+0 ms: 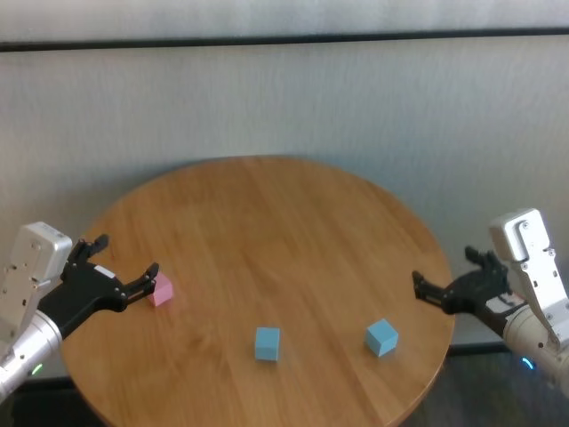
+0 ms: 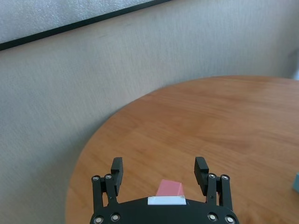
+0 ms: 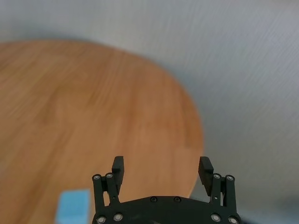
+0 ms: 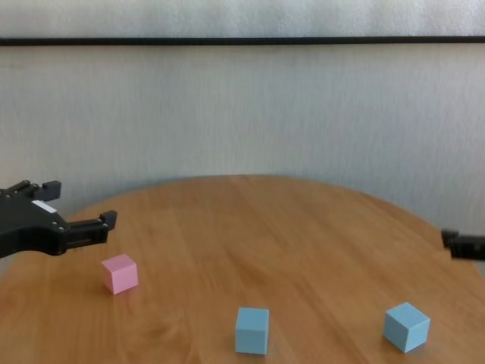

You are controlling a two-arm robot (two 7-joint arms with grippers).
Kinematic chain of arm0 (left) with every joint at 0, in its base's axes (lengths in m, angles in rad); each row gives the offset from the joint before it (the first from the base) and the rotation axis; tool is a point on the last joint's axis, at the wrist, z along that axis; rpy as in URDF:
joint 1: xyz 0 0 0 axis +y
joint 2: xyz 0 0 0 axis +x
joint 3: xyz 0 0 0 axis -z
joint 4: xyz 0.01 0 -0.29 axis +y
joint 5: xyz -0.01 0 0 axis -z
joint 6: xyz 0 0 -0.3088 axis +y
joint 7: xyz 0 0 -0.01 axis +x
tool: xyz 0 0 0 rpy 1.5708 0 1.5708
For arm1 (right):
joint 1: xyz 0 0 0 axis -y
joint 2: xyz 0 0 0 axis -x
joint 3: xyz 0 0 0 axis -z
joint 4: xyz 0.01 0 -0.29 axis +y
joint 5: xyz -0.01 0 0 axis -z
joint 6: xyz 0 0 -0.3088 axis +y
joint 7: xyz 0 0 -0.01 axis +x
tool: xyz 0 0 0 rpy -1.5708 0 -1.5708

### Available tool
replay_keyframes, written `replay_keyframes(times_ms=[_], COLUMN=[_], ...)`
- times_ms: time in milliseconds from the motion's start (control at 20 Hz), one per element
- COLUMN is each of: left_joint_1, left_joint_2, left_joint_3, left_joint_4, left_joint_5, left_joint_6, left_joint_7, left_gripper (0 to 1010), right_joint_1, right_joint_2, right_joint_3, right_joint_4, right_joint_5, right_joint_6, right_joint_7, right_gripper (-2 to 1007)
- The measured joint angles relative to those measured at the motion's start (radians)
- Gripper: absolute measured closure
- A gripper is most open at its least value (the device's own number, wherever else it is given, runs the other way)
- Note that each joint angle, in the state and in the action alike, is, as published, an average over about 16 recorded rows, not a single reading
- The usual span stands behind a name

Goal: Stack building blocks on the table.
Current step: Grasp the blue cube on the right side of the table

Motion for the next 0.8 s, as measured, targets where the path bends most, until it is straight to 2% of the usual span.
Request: replay_keyframes(times_ms=[200,400,550,800], left_joint_1=[-0.002,-0.003,-0.003,-0.004], left_joint_2=[0.000,0.000,0.000,0.000], left_joint_3=[0.002,0.003,0.004,0.004], left_joint_4=[0.001,0.001,0.001,0.002], left_joint_5=[-0.002,-0.003,-0.004,-0.005], left_joint_6=[-0.001,-0.002,-0.002,-0.003], left_joint_7=[-0.002,-0.004,-0.005,-0.006], left_gripper=[11,11,11,11], right_joint_1=[-0.017,-0.028,-0.031,-0.026], right_joint_2=[-0.010,-0.018,-0.023,-0.025], right_joint_3=[0.016,0.020,0.014,-0.011], right_joint_4=[-0.055,-0.089,-0.102,-0.098], right_joint_5=[0.052,0.082,0.088,0.067], right_joint_6=[0.121,0.199,0.233,0.250], right_joint_7=[0.019,0.043,0.064,0.096], right_gripper=[0,0,0,0])
